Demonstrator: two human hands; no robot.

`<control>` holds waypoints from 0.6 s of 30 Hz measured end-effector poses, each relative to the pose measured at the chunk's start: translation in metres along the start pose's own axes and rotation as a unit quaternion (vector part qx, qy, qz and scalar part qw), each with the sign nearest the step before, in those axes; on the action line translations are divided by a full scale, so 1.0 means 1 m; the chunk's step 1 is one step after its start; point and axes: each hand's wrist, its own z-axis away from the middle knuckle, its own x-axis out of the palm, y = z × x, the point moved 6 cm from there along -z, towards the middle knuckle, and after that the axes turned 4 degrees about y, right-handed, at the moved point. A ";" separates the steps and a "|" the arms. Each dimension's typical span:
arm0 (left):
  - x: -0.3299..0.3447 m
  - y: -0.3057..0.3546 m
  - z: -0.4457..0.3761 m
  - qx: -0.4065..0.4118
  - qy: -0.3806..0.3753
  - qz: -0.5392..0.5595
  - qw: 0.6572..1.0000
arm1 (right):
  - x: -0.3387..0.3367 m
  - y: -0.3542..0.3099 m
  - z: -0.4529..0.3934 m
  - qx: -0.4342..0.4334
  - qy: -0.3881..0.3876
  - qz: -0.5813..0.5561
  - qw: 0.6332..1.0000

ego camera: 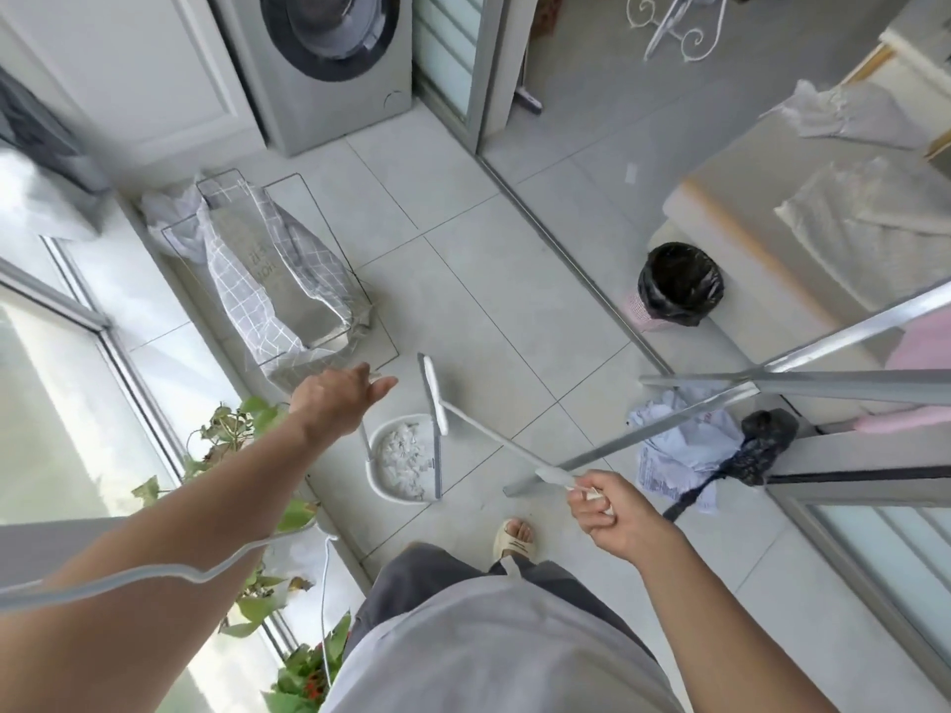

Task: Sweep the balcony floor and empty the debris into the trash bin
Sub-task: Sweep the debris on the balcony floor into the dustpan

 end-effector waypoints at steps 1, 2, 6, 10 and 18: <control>-0.001 0.001 0.001 0.000 -0.002 -0.002 1.000 | 0.006 -0.003 -0.002 -0.005 0.000 0.005 1.000; -0.001 -0.001 0.002 -0.002 -0.002 0.010 1.000 | 0.014 -0.006 -0.004 -0.011 0.003 0.008 1.000; 0.002 -0.007 0.004 -0.006 0.015 0.052 0.998 | 0.043 -0.019 -0.010 -0.049 0.032 0.051 0.997; 0.003 -0.024 0.007 -0.024 -0.004 0.081 0.996 | 0.061 -0.032 -0.007 -0.076 0.055 0.071 0.993; -0.039 -0.069 0.014 -0.094 0.090 0.169 0.977 | 0.078 -0.081 0.003 -0.087 0.068 0.037 0.993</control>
